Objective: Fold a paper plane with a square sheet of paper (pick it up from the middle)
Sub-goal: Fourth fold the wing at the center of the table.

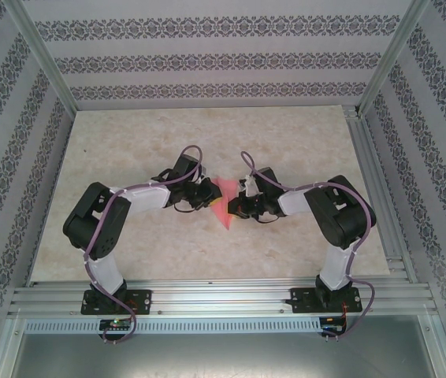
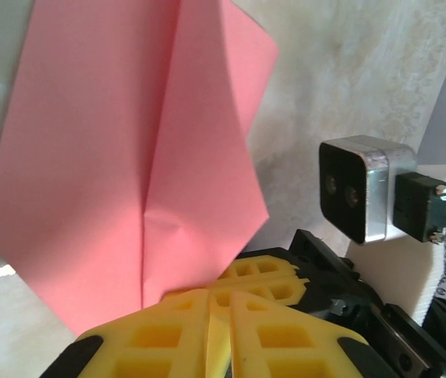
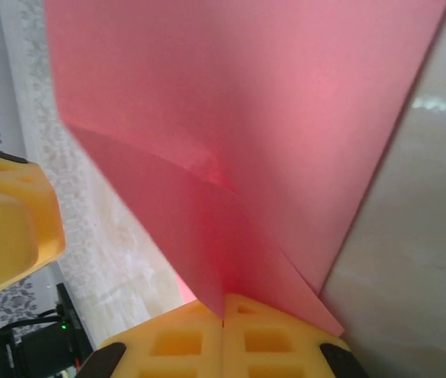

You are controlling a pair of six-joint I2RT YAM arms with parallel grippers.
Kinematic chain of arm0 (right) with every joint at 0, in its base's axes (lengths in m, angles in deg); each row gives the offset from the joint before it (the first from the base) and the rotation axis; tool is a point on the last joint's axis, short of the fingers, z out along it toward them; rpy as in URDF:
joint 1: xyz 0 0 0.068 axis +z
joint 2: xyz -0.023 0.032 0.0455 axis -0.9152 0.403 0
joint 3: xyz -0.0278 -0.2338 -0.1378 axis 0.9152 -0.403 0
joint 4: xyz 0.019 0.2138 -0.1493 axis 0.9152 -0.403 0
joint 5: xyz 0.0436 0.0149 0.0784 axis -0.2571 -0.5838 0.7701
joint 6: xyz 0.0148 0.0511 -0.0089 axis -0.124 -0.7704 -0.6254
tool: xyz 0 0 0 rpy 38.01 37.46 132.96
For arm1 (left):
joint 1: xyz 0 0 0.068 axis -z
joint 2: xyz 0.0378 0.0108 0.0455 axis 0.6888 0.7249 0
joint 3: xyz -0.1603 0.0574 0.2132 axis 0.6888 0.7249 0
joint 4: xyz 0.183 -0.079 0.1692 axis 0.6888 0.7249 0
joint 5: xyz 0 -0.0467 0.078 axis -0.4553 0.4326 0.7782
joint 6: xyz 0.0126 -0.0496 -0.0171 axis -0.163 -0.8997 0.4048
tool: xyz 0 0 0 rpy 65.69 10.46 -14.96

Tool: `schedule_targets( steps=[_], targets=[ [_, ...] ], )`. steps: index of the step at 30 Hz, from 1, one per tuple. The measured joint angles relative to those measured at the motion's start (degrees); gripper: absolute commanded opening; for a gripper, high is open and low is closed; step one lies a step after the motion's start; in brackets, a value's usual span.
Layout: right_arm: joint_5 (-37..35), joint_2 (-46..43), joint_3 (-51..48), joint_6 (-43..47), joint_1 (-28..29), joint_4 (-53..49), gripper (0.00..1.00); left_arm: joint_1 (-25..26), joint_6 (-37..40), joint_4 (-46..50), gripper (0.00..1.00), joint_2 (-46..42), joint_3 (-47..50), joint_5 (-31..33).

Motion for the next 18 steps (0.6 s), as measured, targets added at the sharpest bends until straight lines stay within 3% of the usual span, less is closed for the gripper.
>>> schedule_targets(
  steps=[12,18],
  targets=[
    [2.6,1.7,-1.8,-6.2,-1.2,8.0,0.06,0.0,0.0,-0.6,0.15,4.9,-2.4,-1.6],
    [2.8,1.7,-1.9,-7.0,-1.2,8.5,0.11,0.2,0.0,-1.9,0.15,7.7,-4.7,-2.4]
  ],
)
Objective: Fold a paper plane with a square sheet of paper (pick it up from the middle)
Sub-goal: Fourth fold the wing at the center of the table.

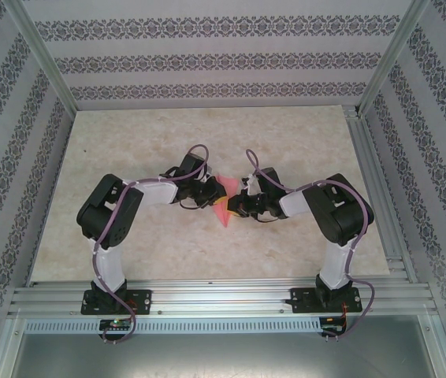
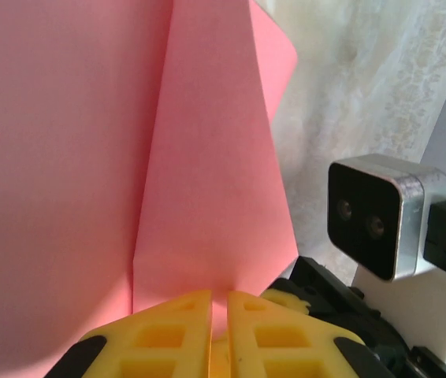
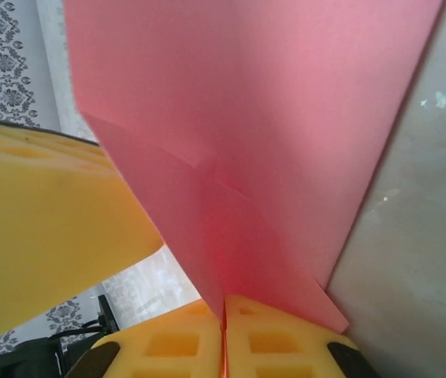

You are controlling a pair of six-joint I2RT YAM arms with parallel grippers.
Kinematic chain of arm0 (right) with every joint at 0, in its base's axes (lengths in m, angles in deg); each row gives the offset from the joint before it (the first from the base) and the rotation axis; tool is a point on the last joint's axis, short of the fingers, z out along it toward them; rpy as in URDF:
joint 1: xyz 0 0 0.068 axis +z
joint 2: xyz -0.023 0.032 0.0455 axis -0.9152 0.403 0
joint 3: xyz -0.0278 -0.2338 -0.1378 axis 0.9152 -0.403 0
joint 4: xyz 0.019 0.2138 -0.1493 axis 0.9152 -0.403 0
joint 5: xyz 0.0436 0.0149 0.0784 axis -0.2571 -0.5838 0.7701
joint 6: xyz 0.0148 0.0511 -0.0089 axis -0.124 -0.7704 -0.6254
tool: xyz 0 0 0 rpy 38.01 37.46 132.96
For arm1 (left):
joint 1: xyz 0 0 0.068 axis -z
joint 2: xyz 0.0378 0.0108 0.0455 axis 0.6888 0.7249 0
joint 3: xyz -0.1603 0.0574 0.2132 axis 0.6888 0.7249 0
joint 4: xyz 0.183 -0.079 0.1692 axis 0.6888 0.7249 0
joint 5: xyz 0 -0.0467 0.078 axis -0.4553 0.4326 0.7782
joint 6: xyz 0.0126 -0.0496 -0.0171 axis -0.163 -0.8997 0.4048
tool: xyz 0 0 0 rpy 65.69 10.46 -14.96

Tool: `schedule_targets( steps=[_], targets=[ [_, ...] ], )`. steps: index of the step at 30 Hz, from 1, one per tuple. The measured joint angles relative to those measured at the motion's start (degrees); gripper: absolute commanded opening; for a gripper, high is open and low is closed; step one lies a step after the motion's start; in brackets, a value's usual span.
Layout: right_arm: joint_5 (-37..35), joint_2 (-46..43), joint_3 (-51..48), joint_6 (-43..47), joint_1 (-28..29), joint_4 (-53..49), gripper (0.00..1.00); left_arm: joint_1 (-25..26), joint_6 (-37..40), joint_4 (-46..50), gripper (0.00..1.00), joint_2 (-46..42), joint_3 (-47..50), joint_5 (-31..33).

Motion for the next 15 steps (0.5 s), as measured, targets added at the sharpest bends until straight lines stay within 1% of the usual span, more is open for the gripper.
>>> schedule_targets(
  steps=[3,4,6,7,9,12,15],
  targets=[
    [-0.2,-0.3,0.0,0.4,0.0,-1.2,0.16,0.0,0.0,-0.4,0.15,0.8,-0.2,-0.1],
    [-0.5,-0.8,0.2,0.7,0.0,-2.2,0.18,0.0,0.0,-0.4,0.15,1.0,-0.2,-0.2],
    [-1.5,-1.9,0.5,2.1,0.0,-5.0,0.2,0.0,-0.1,-0.8,0.15,1.5,-0.2,-0.2],
    [-2.3,-2.7,0.8,3.1,0.0,-6.7,0.21,0.0,-0.1,-1.0,0.14,1.7,-0.2,-0.2],
    [-3.9,-4.2,1.4,4.8,0.1,-9.9,0.27,0.1,-0.1,-1.3,0.15,2.1,-0.2,-0.2],
    [-6.9,-6.4,2.7,7.7,0.9,-15.2,0.29,0.3,-0.3,-1.7,0.15,2.5,-0.2,-0.2],
    [-10.5,-8.0,4.2,10.2,2.8,-19.8,0.32,0.3,-0.4,-1.8,0.15,2.6,-0.2,-0.2]
  ],
)
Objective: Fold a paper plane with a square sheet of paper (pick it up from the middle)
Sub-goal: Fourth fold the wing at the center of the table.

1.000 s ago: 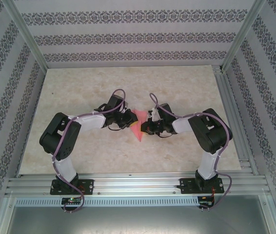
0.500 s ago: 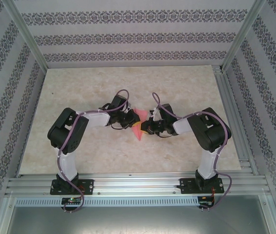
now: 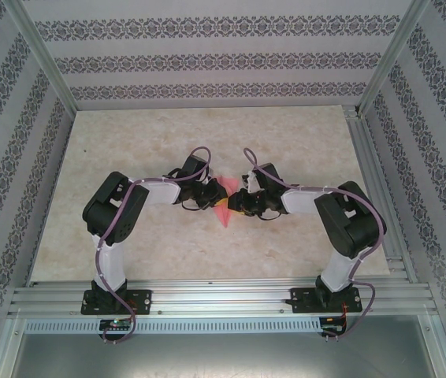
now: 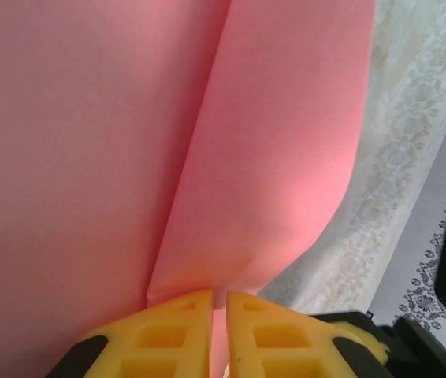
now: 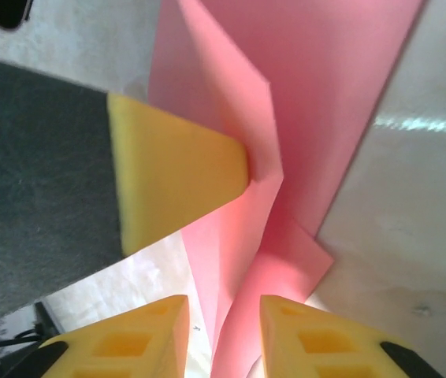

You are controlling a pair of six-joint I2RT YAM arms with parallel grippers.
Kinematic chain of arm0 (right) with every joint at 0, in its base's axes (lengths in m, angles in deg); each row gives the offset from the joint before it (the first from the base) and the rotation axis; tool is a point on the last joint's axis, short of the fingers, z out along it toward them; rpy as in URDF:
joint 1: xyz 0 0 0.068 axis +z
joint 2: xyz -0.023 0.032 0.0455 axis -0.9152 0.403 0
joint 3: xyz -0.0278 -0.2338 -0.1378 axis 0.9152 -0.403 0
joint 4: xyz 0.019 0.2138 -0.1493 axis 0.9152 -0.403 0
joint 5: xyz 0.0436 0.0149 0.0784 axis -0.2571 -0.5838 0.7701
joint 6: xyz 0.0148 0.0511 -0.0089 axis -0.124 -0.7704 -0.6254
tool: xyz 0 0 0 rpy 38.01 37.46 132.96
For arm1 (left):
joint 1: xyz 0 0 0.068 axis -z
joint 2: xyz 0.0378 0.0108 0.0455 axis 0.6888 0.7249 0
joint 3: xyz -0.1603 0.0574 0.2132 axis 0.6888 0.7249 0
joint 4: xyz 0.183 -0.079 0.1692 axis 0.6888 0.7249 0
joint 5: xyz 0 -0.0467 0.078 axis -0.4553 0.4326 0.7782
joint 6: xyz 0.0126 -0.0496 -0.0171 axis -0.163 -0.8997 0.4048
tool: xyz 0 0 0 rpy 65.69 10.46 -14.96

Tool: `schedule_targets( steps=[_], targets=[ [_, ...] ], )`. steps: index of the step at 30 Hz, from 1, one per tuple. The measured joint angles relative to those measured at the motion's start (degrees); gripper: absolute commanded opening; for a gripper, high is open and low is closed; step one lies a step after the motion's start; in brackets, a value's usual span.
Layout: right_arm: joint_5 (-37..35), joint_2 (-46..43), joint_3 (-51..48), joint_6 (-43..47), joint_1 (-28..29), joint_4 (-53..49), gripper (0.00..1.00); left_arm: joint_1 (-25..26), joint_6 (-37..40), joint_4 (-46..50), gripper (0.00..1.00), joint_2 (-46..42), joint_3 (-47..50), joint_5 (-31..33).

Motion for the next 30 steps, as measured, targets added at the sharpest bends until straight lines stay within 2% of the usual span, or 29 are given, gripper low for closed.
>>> schedule_targets(
  steps=[2,10,30],
  targets=[
    [-2.5,-1.2,0.4,1.1,1.8,-2.3,0.36,0.0,-0.1,-0.1,0.15,0.0,0.0,0.0],
    [-10.7,-5.1,0.4,1.5,6.3,-6.6,0.35,0.0,-0.1,-0.2,0.15,0.0,0.0,0.0],
    [-12.0,-2.8,-0.2,-1.3,7.9,-5.1,0.26,0.0,-0.1,-0.2,0.15,0.0,-0.1,0.0]
  ],
)
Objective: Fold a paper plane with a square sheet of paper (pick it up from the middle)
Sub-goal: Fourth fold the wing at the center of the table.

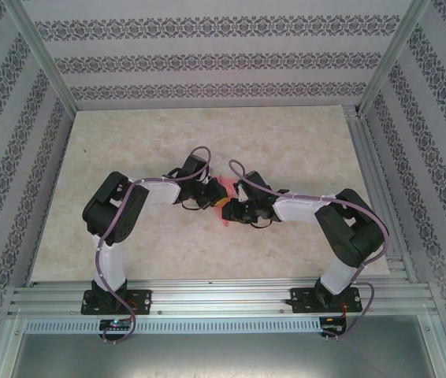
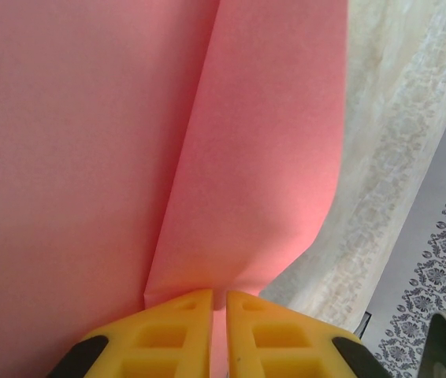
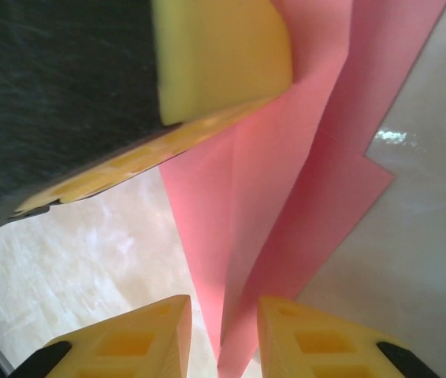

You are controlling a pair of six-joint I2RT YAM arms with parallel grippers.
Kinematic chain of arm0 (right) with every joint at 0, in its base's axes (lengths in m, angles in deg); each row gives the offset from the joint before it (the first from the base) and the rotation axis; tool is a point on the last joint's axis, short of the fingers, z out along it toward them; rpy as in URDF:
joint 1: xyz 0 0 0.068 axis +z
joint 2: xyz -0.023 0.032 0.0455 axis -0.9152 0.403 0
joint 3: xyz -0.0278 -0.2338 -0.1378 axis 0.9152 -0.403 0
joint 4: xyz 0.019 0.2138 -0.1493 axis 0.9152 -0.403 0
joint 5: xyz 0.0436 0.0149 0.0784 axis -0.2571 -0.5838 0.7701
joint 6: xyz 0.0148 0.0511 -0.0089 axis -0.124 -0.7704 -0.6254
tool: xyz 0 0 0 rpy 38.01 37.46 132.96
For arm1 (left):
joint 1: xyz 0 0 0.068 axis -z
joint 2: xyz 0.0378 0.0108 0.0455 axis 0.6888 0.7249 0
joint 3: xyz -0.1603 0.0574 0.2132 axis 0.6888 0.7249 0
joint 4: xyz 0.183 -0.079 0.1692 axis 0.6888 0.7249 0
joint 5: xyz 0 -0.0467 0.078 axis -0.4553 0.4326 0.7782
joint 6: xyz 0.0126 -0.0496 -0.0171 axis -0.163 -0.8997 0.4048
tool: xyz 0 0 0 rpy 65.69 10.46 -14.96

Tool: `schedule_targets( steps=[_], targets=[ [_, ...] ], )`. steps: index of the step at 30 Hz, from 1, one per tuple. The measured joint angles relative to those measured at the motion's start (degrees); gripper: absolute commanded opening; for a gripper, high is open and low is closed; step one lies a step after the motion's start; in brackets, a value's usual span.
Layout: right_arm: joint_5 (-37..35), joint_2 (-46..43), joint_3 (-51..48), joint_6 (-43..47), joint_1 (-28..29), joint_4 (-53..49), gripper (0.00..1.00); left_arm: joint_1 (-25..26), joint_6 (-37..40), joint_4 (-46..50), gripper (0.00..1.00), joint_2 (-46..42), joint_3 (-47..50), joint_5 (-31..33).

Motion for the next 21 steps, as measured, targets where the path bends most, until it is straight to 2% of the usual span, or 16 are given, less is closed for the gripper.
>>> schedule_targets(
  steps=[3,5,13,21],
  targets=[
    [-0.2,0.0,0.0,-0.2,0.0,0.0,0.22,0.0,0.0,0.0,0.15,0.0,0.0,0.0],
    [-0.2,0.1,0.0,-0.2,0.0,0.1,0.16,0.0,0.0,0.0,0.15,0.0,0.0,0.0],
    [-0.6,1.5,0.0,-1.0,0.4,0.2,0.19,0.0,0.0,0.0,0.14,0.0,0.0,0.0],
    [-0.8,1.6,0.0,-1.0,0.4,0.2,0.04,0.0,0.0,0.0,0.14,0.0,0.0,0.0]
  ],
)
